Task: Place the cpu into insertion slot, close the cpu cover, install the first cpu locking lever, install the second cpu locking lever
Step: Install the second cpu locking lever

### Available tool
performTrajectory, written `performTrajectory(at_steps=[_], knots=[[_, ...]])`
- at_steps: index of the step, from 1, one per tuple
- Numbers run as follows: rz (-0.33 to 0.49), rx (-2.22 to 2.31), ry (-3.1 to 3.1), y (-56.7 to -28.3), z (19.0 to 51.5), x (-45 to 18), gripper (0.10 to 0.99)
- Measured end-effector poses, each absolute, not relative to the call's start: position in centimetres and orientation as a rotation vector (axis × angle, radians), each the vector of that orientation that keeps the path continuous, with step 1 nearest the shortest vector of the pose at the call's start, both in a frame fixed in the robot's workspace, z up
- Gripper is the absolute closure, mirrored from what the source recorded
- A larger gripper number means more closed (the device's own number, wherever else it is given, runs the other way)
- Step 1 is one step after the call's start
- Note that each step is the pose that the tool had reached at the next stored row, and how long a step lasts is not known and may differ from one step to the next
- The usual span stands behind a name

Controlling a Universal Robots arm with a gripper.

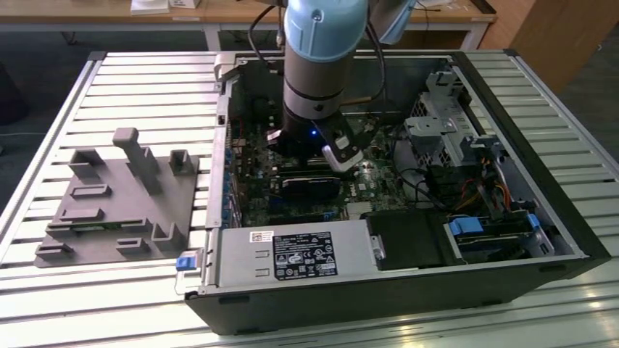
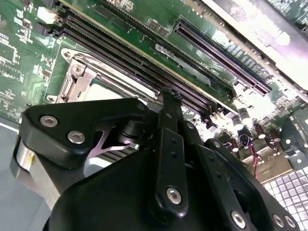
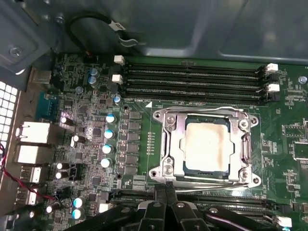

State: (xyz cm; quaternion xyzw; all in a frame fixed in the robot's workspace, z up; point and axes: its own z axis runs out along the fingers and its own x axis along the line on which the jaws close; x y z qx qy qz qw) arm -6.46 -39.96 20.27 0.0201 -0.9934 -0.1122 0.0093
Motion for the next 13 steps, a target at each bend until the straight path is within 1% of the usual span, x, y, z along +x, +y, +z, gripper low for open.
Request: performTrajectory(at_steps=[13], knots=[[-0.443, 0.064, -3.092, -40.01, 19.33, -6.81, 0.980]])
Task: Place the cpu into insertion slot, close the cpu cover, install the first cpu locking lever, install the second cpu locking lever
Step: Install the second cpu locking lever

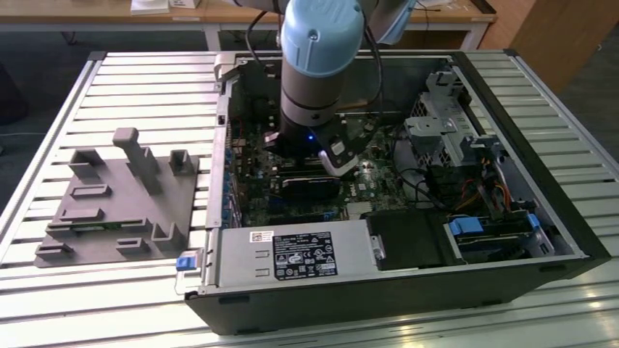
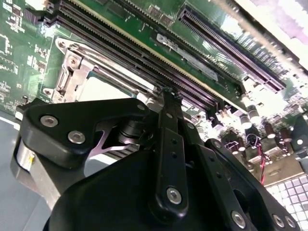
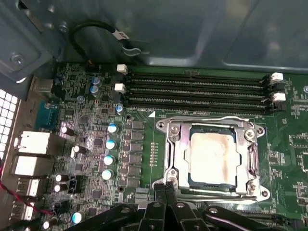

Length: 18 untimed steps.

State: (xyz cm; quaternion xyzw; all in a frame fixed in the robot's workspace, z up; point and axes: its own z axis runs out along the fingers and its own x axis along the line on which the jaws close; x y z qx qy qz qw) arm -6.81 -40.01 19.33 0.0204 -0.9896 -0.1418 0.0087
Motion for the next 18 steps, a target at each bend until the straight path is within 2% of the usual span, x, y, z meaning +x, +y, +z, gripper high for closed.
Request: performTrajectory(at_steps=[7, 15, 18], knots=[[-0.492, 0.064, -3.085, -40.00, 19.10, -7.16, 0.980], [-0.498, 0.064, -3.084, -40.00, 18.77, -7.17, 0.980], [-0.498, 0.064, -3.084, -40.01, 19.73, -7.17, 0.980]])
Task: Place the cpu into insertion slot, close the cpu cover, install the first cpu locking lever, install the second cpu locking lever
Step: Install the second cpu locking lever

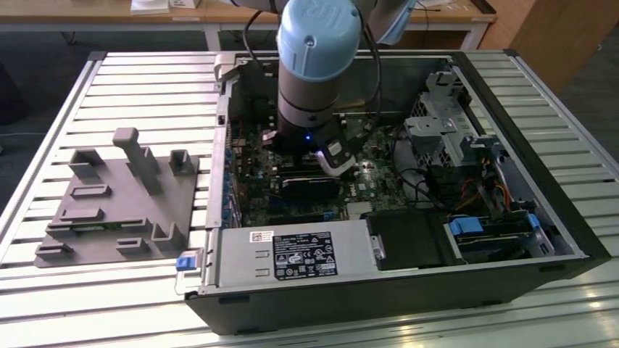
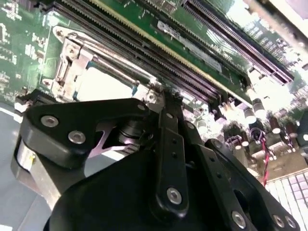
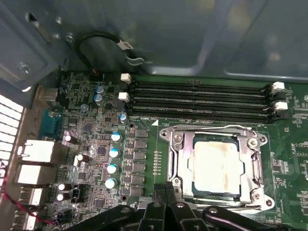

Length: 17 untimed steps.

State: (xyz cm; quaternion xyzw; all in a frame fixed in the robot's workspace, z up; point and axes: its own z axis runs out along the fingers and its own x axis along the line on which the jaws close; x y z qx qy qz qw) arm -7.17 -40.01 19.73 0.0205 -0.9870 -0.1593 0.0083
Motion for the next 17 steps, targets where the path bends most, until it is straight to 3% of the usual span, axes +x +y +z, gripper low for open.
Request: performTrajectory(at_steps=[17], knots=[[-0.498, 0.060, -3.085, -40.0, 21.2, -7.2, 0.980]])
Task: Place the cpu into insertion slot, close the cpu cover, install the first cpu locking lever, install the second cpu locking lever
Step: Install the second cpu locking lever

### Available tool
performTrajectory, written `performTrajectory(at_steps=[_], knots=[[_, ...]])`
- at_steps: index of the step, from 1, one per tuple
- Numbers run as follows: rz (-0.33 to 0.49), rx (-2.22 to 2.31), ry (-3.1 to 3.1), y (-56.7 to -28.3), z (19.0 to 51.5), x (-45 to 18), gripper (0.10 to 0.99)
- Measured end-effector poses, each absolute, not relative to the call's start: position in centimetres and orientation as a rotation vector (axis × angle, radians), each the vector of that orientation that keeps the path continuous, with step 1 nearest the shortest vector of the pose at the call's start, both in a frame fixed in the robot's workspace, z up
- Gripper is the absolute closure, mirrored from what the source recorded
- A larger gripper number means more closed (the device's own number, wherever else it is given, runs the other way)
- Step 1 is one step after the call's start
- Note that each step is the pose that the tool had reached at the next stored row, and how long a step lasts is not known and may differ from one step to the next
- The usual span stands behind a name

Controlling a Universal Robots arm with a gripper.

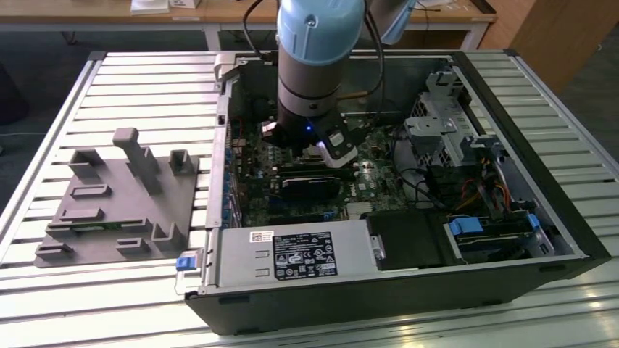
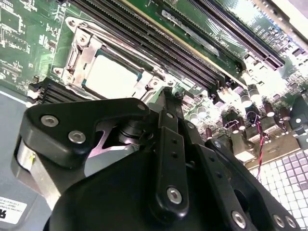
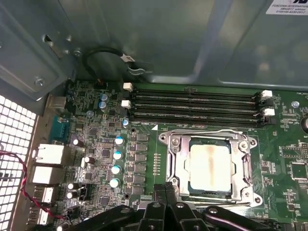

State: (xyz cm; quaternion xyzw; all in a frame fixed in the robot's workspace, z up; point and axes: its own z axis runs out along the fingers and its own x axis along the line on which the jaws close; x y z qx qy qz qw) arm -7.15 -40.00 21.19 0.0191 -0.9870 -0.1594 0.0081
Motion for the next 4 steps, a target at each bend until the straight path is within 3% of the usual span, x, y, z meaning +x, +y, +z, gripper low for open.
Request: performTrajectory(at_steps=[4], knots=[[-0.498, 0.059, -3.085, -40.01, 21.21, -7.16, 0.980]])
